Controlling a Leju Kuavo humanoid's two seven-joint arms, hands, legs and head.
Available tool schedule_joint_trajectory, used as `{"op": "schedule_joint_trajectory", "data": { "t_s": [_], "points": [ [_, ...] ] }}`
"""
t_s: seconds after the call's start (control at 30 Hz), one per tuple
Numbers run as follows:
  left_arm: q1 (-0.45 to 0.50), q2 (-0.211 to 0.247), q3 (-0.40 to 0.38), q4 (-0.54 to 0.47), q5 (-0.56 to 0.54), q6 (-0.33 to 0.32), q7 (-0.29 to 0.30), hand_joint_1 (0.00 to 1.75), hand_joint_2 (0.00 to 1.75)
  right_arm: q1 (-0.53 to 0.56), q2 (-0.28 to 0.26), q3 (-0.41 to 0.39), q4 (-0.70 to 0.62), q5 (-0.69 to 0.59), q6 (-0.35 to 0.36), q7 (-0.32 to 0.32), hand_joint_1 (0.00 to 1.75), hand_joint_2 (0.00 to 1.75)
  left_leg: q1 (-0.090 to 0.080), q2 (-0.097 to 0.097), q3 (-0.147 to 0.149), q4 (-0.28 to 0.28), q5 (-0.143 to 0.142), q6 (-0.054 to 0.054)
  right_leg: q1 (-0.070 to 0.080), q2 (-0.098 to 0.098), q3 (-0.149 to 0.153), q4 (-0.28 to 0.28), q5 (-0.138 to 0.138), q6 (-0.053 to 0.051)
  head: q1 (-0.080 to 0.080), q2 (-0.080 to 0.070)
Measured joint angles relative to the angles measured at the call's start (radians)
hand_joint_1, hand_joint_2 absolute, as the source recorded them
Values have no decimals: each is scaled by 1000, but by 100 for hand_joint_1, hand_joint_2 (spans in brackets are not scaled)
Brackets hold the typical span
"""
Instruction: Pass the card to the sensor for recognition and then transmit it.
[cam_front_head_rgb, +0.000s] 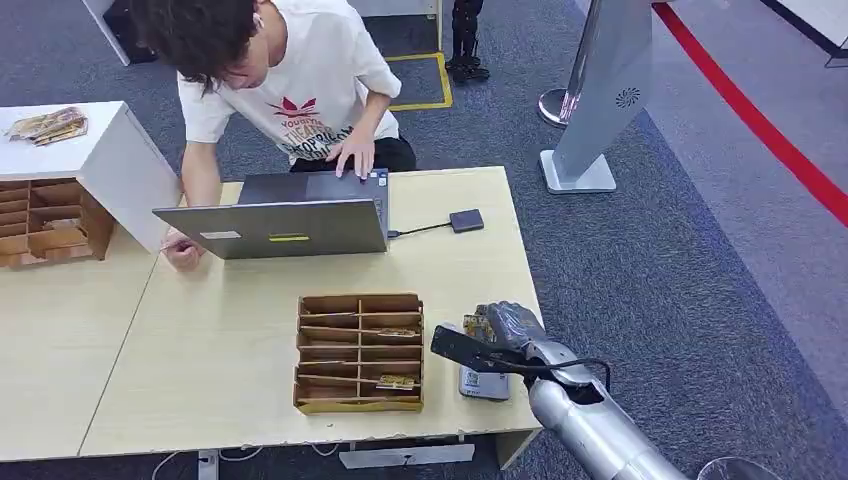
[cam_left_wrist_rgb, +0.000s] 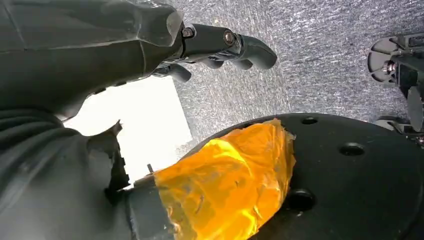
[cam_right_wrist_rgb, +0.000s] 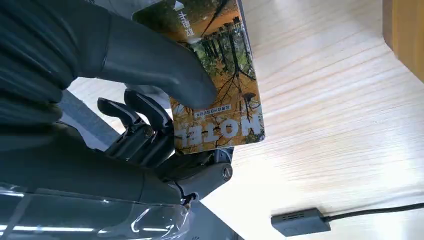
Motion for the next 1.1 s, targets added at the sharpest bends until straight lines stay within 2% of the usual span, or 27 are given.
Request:
{"op": "schedule_joint_trajectory", "data": {
  "t_s": [1.1],
  "points": [
    [0,3,0,0,1,-5,-3,0,0,2,0,-5,-1,0,-1,0,175,175,0,0,0,0,0,0,0,0,0,0,0,0,0,0]
  ]
}}
